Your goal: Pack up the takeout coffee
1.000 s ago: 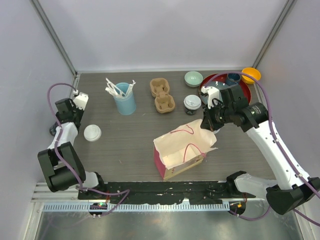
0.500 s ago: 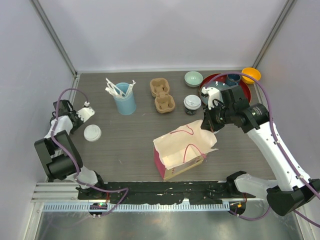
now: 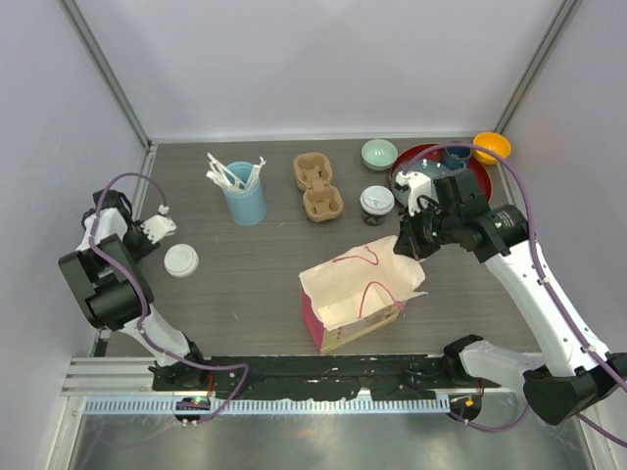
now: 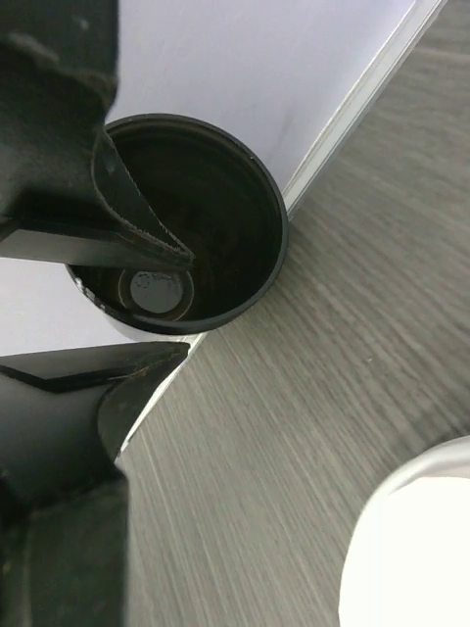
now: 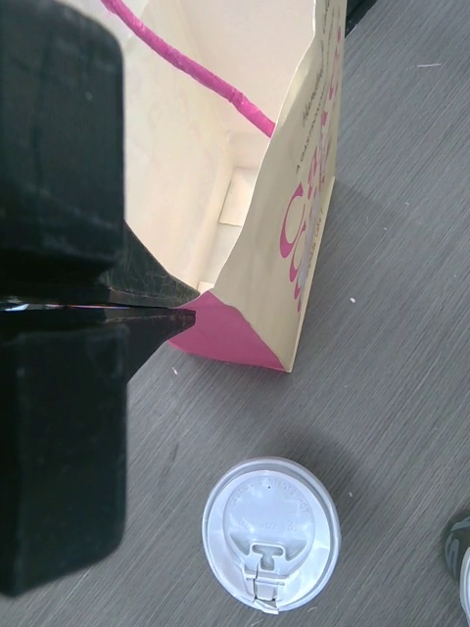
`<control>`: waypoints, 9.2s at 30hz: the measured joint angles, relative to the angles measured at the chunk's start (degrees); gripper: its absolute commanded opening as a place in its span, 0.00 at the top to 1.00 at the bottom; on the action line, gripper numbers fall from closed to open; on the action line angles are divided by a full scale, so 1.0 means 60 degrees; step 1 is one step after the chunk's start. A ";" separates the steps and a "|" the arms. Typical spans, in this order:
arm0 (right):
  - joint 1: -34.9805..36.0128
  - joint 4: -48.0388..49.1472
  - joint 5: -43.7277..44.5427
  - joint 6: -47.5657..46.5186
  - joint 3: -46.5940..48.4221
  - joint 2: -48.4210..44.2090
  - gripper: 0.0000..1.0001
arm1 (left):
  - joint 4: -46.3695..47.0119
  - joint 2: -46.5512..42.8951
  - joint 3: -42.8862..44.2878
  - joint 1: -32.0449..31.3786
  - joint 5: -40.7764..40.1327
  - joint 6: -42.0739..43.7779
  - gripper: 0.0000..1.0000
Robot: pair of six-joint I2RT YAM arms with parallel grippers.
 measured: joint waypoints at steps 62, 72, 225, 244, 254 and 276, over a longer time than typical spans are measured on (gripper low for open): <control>0.0000 0.0321 -0.0062 0.0004 -0.0160 0.0109 0.99 | -0.4470 0.4073 0.4728 -0.0047 -0.2798 -0.0288 0.48; 0.0000 0.0423 -0.0033 0.0004 -0.0248 0.0066 0.99 | -0.6196 0.4732 0.4892 -0.0127 -0.2790 -0.0987 1.00; 0.0364 0.3410 0.0903 -0.2149 0.8040 1.2189 0.80 | -0.3752 -0.2765 0.4488 -0.2820 0.3253 -0.9759 0.04; 0.0714 0.3639 0.2182 -0.2215 0.7457 1.1730 0.76 | -0.3821 -0.2747 0.4488 -0.2820 0.3512 -0.9668 0.04; 0.0761 0.4014 0.2550 -0.2109 0.6900 1.1329 0.98 | -0.3912 -0.2743 0.4488 -0.2820 0.3694 -0.9497 0.04; 0.0729 0.3745 0.0579 -0.2317 0.2280 0.8229 0.97 | -0.4095 -0.2743 0.4488 -0.2820 0.4120 -0.9296 0.04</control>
